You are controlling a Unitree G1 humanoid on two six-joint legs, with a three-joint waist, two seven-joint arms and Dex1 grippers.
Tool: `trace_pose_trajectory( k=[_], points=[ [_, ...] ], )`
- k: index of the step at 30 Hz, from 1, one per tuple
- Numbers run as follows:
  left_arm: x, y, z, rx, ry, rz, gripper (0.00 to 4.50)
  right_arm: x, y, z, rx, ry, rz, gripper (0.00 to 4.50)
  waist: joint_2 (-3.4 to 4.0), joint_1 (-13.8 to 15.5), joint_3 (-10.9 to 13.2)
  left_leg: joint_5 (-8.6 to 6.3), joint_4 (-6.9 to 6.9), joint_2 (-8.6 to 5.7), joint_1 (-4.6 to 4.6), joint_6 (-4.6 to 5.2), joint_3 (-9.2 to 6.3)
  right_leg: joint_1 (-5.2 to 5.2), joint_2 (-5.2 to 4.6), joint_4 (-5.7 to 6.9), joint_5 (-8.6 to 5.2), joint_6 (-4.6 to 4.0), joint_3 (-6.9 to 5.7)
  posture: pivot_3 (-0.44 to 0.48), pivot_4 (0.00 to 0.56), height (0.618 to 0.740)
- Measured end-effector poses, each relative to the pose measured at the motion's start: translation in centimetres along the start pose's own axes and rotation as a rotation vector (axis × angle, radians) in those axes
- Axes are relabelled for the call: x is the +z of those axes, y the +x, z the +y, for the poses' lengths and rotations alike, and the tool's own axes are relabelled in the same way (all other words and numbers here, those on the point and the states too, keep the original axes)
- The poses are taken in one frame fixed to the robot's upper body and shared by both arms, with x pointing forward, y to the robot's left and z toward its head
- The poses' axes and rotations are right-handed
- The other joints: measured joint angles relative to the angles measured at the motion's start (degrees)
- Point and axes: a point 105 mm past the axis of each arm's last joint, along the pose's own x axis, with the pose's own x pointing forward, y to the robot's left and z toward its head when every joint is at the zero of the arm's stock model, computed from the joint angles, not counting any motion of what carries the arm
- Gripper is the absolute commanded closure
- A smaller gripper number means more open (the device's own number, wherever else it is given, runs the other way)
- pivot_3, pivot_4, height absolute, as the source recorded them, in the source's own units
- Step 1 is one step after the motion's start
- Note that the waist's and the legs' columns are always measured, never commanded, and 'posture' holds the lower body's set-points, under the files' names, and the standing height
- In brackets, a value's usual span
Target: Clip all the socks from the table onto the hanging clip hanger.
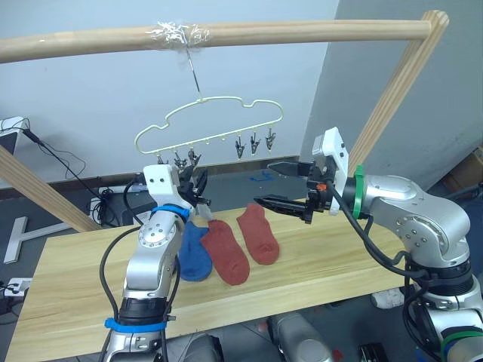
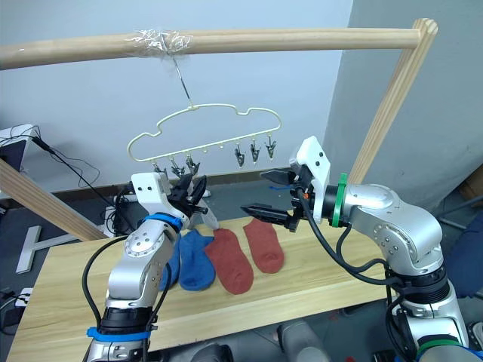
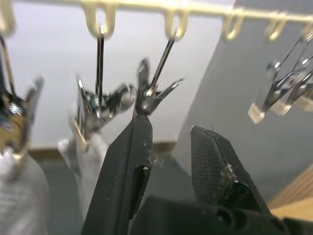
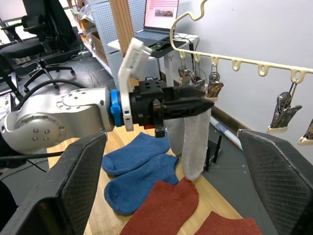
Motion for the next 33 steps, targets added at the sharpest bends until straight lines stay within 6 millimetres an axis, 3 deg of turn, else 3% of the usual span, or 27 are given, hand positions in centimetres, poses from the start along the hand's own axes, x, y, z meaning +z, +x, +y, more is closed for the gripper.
trace_pose_trajectory(
  k=[4, 14, 33],
  points=[
    [-1.1, -0.2, 0.0, 0.021, -0.003, 0.020, 2.92, 0.0, -0.1, -0.1, -0.003, -0.002, 0.004, 0.00, 0.00, -0.01, 0.00, 0.00, 0.00, 0.00, -0.01, 0.00, -0.01, 0.00, 0.01, 0.00, 0.00, 0.00, -0.02, -0.348, 0.162, 0.740],
    [-1.0, 0.9, 0.5, 0.069, -0.014, 0.027, 2.92, -0.1, -0.2, -0.2, -0.016, 0.004, 0.013, 0.00, 0.00, -0.09, 0.00, 0.00, -0.01, 0.00, 0.00, 0.01, -0.01, 0.00, 0.01, -0.01, 0.00, 0.00, -0.02, -0.358, 0.162, 0.740],
    [1.3, 3.4, 0.9, 0.106, -0.023, -0.028, 2.92, -0.1, -0.4, -0.3, -0.039, 0.002, 0.016, 0.00, 0.00, -0.88, 0.00, 0.00, -0.01, -0.01, -0.01, 0.01, -0.01, 0.00, 0.01, -0.02, 0.00, 0.01, -0.02, -0.369, 0.156, 0.740]
  ],
)
